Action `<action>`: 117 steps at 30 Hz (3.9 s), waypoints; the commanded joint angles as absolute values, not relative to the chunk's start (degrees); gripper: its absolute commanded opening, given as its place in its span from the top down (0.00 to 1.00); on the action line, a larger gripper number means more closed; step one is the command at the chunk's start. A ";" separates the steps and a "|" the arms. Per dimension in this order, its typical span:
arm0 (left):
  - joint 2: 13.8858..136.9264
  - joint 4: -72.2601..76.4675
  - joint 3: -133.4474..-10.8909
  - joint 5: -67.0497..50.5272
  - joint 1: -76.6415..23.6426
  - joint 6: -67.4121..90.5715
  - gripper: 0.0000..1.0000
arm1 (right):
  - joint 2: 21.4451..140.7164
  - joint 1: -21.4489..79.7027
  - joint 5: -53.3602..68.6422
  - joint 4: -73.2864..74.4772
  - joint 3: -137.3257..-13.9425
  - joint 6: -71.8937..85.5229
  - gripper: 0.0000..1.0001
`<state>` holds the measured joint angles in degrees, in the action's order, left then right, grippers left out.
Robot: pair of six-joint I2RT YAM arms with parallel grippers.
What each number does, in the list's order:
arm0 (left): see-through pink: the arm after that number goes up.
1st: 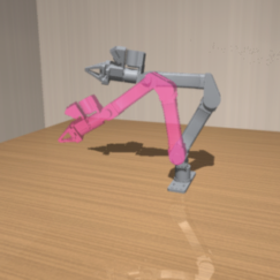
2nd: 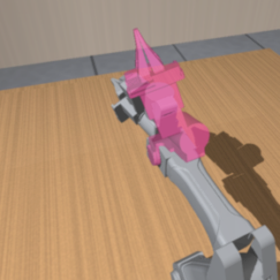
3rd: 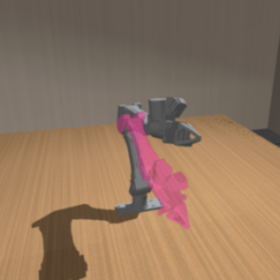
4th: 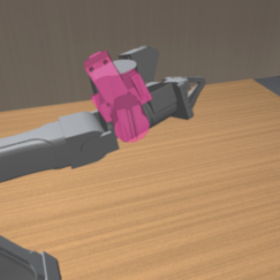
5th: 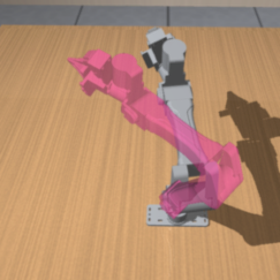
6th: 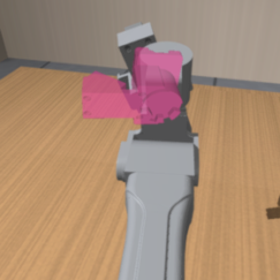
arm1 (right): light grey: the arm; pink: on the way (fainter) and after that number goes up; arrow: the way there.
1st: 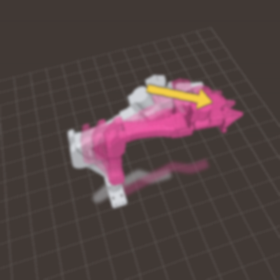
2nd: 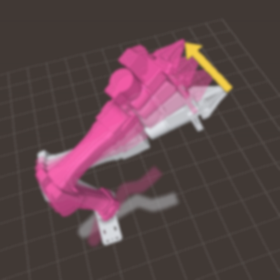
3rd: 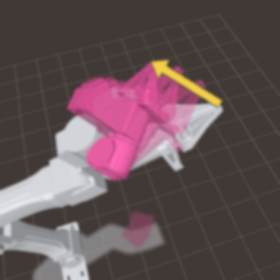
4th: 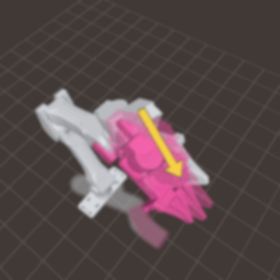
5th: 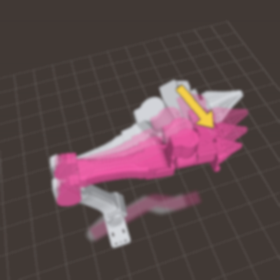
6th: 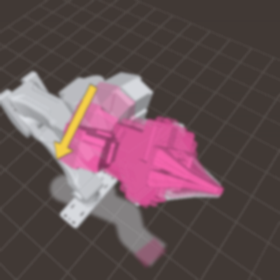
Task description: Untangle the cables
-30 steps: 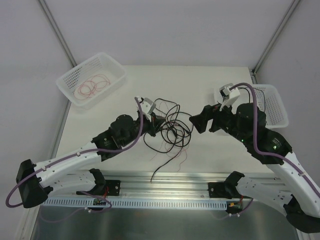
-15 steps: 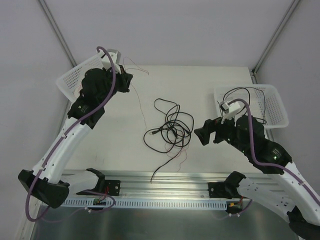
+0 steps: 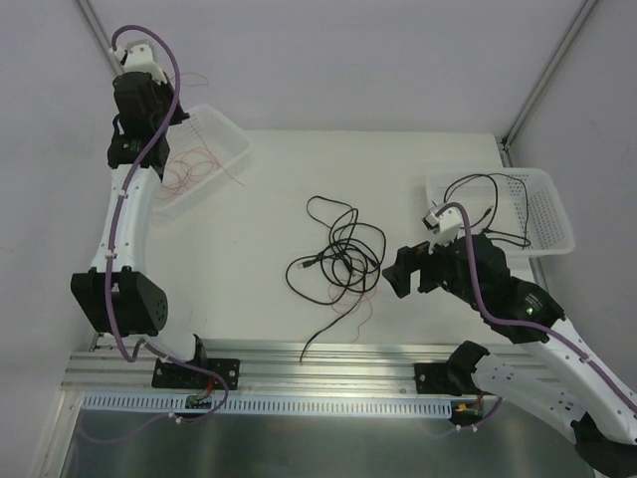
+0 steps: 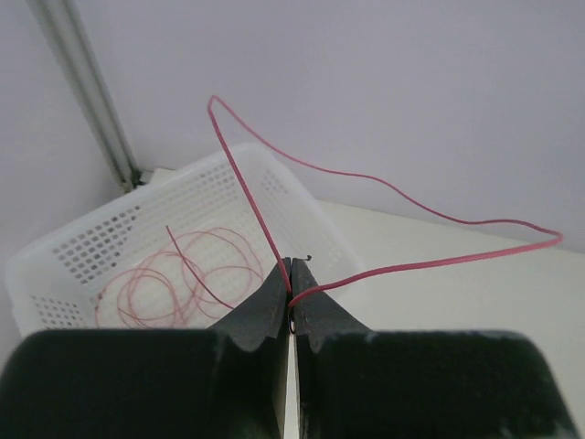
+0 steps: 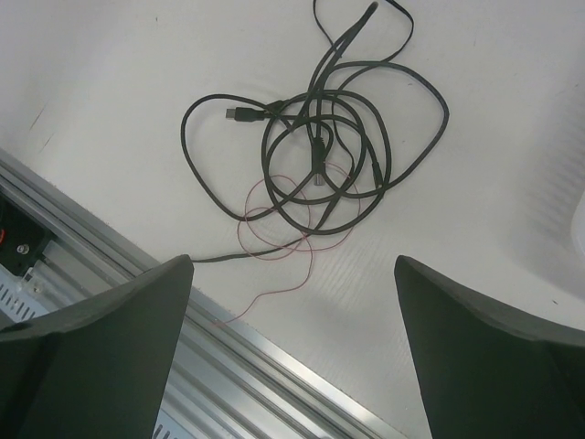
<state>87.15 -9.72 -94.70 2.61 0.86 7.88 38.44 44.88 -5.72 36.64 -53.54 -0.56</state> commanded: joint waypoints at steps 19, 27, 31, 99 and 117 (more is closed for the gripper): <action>114.00 9.49 -96.60 0.71 13.62 7.46 0.75 | 50.80 45.00 -3.43 31.29 -55.10 -1.85 0.03; 103.99 6.77 -88.25 -1.57 13.62 8.52 0.01 | 49.75 45.09 -2.81 32.87 -55.90 -0.09 0.03; 95.38 2.48 -81.32 -6.14 12.75 13.26 0.01 | 50.01 44.91 -5.36 33.84 -55.37 4.47 0.02; 82.09 -13.71 -39.56 5.98 -14.77 39.03 1.00 | 46.94 32.00 -10.63 51.32 -65.90 -4.83 0.99; 74.02 -13.89 -37.27 -2.09 -13.80 37.54 0.56 | 41.75 31.38 6.91 45.71 -83.68 -5.64 0.99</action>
<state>79.00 -12.67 -37.89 1.89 -14.15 38.89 40.62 31.68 -3.05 48.49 -87.13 -7.66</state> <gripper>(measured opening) 0.369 0.012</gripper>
